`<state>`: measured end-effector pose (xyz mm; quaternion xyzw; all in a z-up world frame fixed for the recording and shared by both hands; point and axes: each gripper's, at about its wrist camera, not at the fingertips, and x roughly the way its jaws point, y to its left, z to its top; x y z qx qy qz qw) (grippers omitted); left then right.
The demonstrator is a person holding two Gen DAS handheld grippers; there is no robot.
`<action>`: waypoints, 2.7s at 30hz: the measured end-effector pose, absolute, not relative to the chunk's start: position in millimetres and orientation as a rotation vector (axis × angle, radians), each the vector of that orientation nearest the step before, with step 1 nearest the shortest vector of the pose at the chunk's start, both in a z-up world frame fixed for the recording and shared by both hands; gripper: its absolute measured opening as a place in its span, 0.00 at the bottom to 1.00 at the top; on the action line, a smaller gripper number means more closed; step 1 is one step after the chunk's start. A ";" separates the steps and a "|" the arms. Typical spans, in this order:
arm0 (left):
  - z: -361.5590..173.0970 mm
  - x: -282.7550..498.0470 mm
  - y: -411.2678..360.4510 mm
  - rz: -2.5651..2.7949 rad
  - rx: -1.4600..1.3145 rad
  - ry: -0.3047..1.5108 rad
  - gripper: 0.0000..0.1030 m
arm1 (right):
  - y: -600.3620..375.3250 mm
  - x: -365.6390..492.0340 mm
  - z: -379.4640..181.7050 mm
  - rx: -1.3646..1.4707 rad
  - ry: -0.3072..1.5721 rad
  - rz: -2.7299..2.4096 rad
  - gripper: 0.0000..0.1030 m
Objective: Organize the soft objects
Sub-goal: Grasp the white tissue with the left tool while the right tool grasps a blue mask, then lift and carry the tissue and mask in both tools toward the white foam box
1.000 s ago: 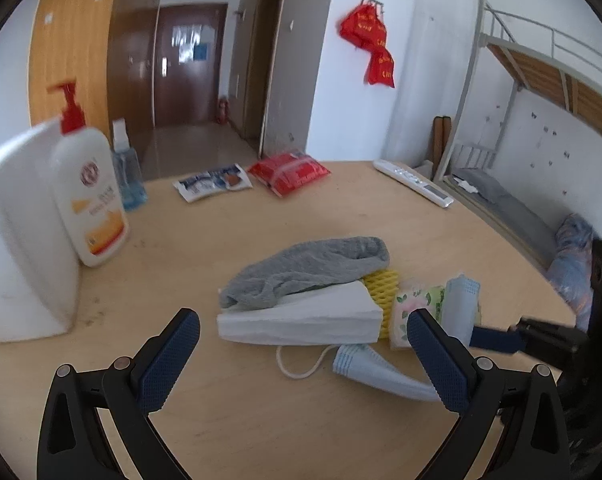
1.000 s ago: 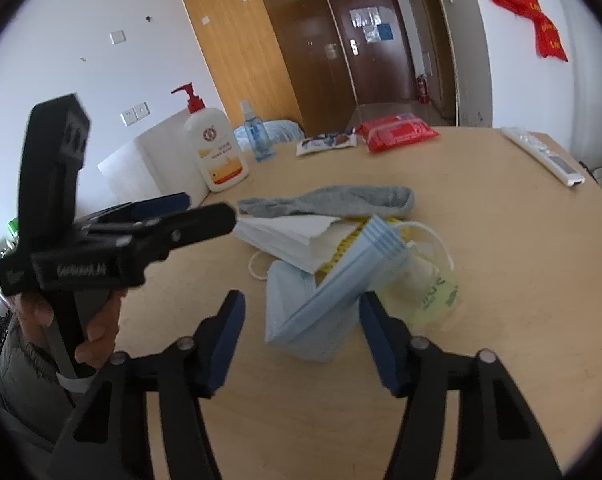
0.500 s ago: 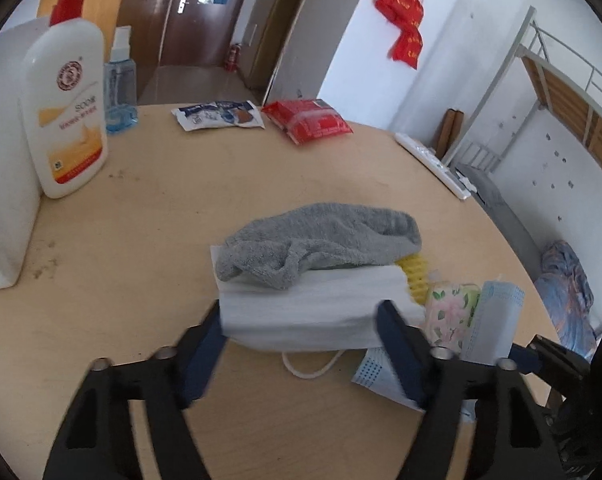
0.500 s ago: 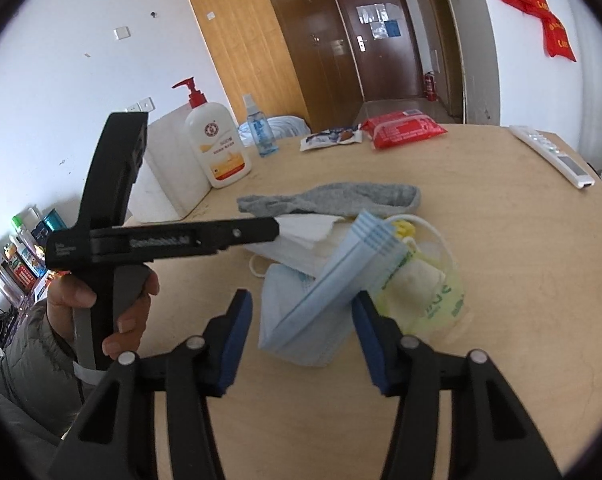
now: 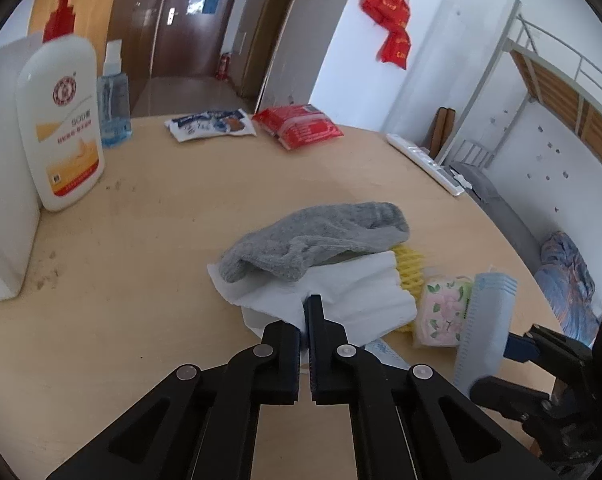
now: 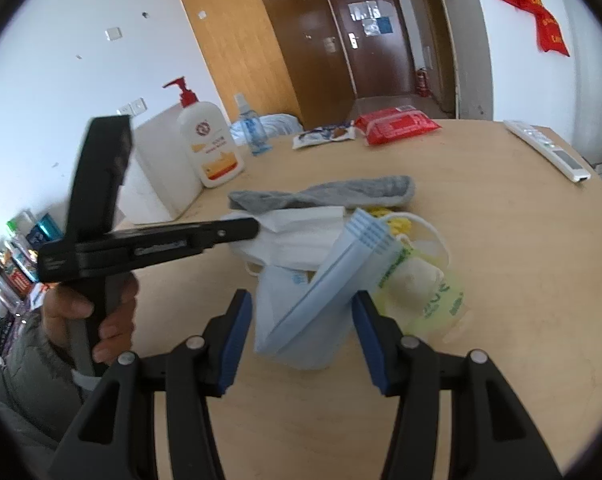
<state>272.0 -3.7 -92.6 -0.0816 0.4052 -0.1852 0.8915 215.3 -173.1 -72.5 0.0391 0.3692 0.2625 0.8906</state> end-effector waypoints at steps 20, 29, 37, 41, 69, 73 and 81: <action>-52.6 229.4 -11.5 -0.452 -0.122 0.648 0.03 | -179.1 198.9 -62.1 0.067 0.744 0.482 0.09; -19.2 201.2 -11.1 -0.467 -0.115 0.552 0.03 | -190.9 190.0 -47.5 0.105 0.689 0.464 0.09; 6.8 180.7 2.1 -0.434 -0.134 0.487 0.03 | -199.2 184.1 -35.3 0.122 0.645 0.453 0.09; 16.5 166.9 5.3 -0.413 -0.140 0.465 0.03 | -202.1 178.6 -29.2 0.130 0.622 0.453 0.09; 52.8 35.4 13.0 -0.202 -0.058 0.359 0.03 | -202.4 101.1 12.2 0.132 0.458 0.554 0.09; 54.3 20.3 18.3 -0.157 -0.061 0.349 0.03 | -195.7 95.5 15.0 0.117 0.444 0.583 0.09; 57.7 -3.3 30.2 -0.078 -0.070 0.337 0.03 | -182.4 79.6 20.6 0.104 0.419 0.636 0.09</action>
